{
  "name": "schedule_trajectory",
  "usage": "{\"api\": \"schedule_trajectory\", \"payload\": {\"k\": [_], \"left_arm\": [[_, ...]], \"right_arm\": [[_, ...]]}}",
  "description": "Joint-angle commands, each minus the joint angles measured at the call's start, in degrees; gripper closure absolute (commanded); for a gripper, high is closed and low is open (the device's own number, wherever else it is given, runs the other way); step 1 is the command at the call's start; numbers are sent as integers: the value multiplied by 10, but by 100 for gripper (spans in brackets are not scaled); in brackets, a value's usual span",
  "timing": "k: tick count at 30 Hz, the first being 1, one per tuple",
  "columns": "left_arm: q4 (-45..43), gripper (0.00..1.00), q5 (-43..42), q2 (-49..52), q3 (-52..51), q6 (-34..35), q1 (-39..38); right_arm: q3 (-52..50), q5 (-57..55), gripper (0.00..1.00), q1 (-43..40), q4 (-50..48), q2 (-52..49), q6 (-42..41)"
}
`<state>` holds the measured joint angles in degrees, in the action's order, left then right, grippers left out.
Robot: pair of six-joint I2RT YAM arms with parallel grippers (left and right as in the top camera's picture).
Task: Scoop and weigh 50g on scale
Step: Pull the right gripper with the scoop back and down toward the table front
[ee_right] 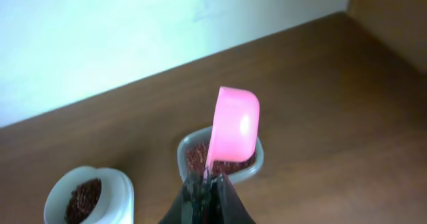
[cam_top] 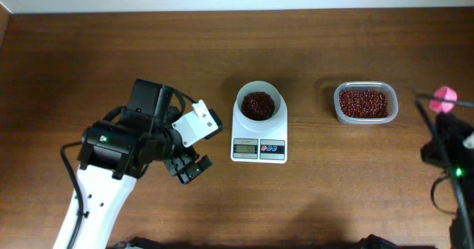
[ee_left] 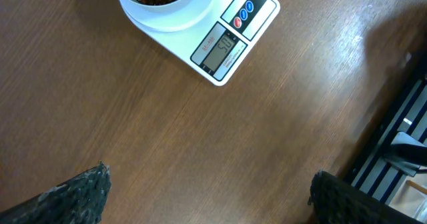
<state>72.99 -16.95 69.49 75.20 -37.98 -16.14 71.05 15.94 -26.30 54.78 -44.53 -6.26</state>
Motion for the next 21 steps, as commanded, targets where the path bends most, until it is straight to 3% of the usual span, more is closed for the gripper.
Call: {"api": "schedule_trajectory", "payload": {"k": [1, 8, 14, 21], "left_arm": [[0, 1, -2, -1, -2, -9, 3], [0, 1, -2, -1, -2, -9, 3], [0, 1, -2, -1, -2, -9, 3], [0, 1, -2, -1, -2, -9, 3]], "right_arm": [[5, -1, 96, -15, 50, 17, -5], [5, 4, 96, -15, 166, 17, -76], [-1, 31, 96, -15, 214, 17, -80], [-131, 35, 96, -15, 209, 17, -80]]}}
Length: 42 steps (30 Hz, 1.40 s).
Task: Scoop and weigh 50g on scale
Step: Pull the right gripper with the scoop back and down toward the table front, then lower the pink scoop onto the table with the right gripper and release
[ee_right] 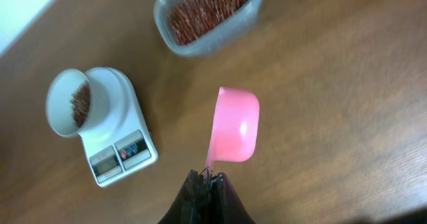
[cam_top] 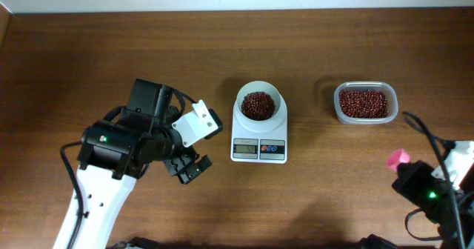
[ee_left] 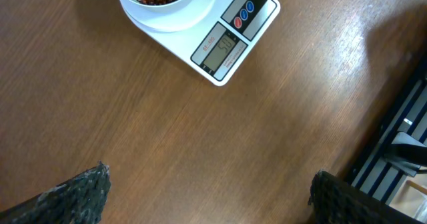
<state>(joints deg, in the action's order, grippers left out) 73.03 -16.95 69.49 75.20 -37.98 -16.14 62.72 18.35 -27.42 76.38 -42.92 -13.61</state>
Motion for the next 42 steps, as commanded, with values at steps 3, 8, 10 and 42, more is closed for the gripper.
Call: {"api": "schedule_trajectory", "payload": {"k": [3, 8, 10, 42], "left_arm": [[-1, 1, -2, -1, -2, -9, 3], [-1, 1, -2, -1, -2, -9, 3], [-1, 1, -2, -1, -2, -9, 3], [-1, 1, -2, -1, -2, -9, 3]], "right_arm": [[-131, 93, 96, -4, -71, 1, -7], [-236, 124, 96, -4, -168, 1, -34], [-266, 120, 96, -4, -205, 1, -34], [-277, 34, 96, -4, -301, -175, -35]]}}
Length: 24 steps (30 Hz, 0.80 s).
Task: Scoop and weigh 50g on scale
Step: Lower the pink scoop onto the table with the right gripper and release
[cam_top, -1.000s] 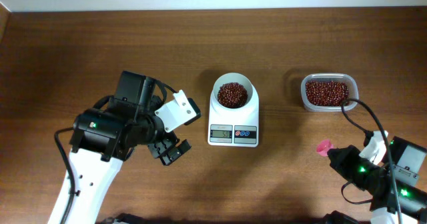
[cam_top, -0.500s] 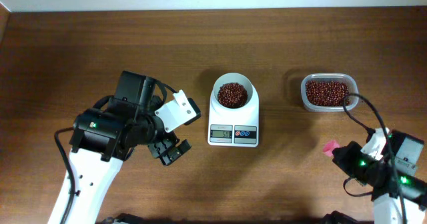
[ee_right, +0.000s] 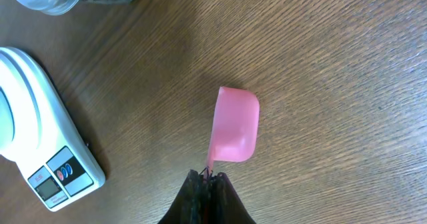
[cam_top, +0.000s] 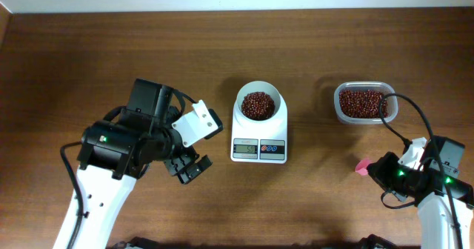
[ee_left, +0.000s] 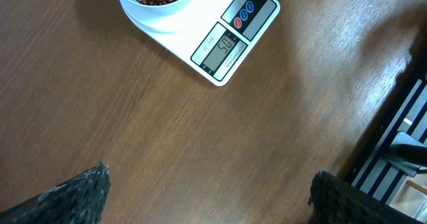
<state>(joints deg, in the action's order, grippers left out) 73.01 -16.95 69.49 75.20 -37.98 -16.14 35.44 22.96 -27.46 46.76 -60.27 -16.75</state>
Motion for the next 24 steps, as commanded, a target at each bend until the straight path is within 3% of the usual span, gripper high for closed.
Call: {"api": "schedule_trajectory", "payload": {"k": [1, 8, 10, 15, 18, 24], "left_arm": [[-1, 1, -2, -1, -2, -9, 3], [-1, 1, -2, -1, -2, -9, 3], [-1, 1, -2, -1, -2, -9, 3], [-1, 1, -2, -1, -2, -9, 3], [-1, 1, -2, -1, -2, -9, 3], [-1, 1, -2, -1, -2, -9, 3]], "right_arm": [[-4, -12, 96, -3, -5, -1, -3], [-4, -26, 96, -3, -7, -1, -4], [-4, -22, 96, -3, -9, -1, -43], [-4, 81, 95, -3, -43, -1, -52], [-4, 88, 95, -3, -59, -3, -52], [-5, 87, 95, -3, -92, -103, -52]]}}
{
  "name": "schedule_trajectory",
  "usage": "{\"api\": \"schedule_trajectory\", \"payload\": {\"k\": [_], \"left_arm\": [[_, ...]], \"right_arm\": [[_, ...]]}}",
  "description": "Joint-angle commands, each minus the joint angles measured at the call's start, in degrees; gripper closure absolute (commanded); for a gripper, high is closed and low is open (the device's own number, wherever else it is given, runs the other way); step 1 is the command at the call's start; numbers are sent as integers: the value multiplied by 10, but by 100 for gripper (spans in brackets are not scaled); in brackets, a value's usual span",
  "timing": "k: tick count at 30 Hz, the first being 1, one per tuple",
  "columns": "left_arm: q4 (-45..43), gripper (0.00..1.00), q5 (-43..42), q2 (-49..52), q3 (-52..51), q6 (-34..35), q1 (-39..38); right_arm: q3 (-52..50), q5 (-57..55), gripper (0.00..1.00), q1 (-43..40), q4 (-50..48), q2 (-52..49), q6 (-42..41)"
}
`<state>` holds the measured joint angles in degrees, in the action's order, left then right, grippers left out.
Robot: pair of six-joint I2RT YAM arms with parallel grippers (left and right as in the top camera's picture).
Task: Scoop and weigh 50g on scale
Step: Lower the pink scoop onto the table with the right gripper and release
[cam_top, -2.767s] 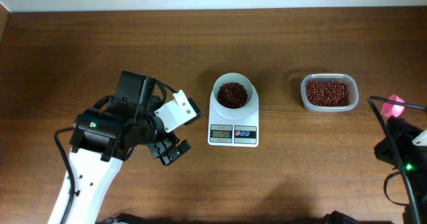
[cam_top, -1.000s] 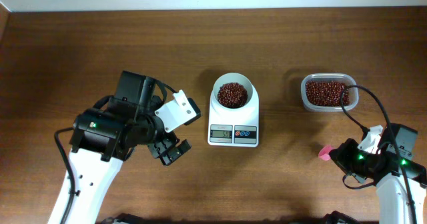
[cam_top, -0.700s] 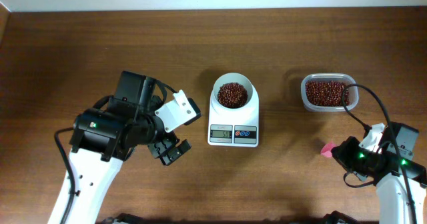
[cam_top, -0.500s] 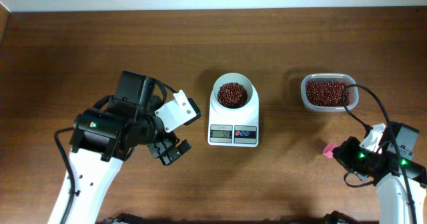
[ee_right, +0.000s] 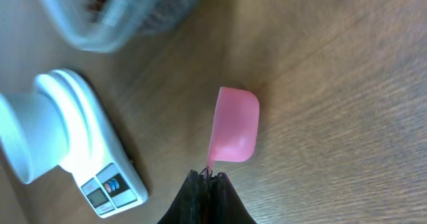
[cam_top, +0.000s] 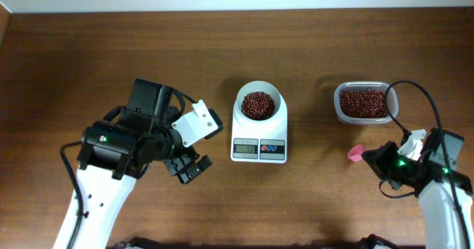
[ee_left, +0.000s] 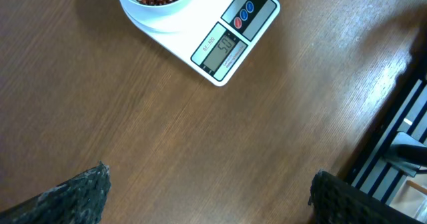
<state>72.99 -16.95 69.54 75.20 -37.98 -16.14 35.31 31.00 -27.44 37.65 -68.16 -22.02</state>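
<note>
A white scale (cam_top: 259, 139) stands mid-table with a white cup of red beans (cam_top: 258, 104) on it; its display (ee_left: 223, 49) shows in the left wrist view. A clear tub of red beans (cam_top: 364, 103) sits to the right. My right gripper (ee_right: 207, 176) is shut on the handle of the pink scoop (ee_right: 234, 125), which is low over the wood between scale and tub, seen as pink scoop (cam_top: 356, 153) from overhead. The scoop looks empty. My left gripper (ee_left: 207, 191) stands open over bare wood, left of the scale, holding nothing.
The table's front edge and dark striped gear (ee_left: 393, 144) show at the right of the left wrist view. The left arm's body (cam_top: 141, 134) fills the table's left middle. A black cable (cam_top: 415, 93) loops over the right arm near the tub.
My right gripper with the pink scoop has shifted slightly up the table and left, closer to the tub and scale. The left arm, scale and cup are unchanged.
The right gripper first held the pink scoop raised at the far right edge by the tub. Then it was lower at the front right of the table. It then moved in toward the scale, and now holds the scoop low just below the tub. The left arm stayed still.
</note>
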Motion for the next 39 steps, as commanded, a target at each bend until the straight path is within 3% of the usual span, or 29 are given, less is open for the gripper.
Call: {"api": "schedule_trajectory", "payload": {"k": [1, 10, 12, 19, 29, 34, 37, 39], "left_arm": [[0, 1, -2, -1, -2, -9, 3], [0, 1, -2, -1, -2, -9, 3], [0, 1, -2, -1, -2, -9, 3], [0, 1, -2, -1, -2, -9, 3], [0, 1, -2, -1, -2, -9, 3], [0, 1, -2, -1, -2, -9, 3], [0, 1, -2, -1, -2, -9, 3], [0, 1, -2, -1, -2, -9, 3]], "right_arm": [[-4, 7, 95, -3, 0, -38, 2], [-4, -2, 95, -3, 0, -65, 6], [-4, -2, 76, -3, 0, -65, 6], [-4, -27, 67, -3, 2, -65, 5], [-4, -77, 42, -3, 5, -65, 6], [-4, -78, 25, -3, 13, -65, 6], [-4, -79, 7, -3, 21, -65, 6], [-4, -98, 3, -3, 30, -65, 5]]}}
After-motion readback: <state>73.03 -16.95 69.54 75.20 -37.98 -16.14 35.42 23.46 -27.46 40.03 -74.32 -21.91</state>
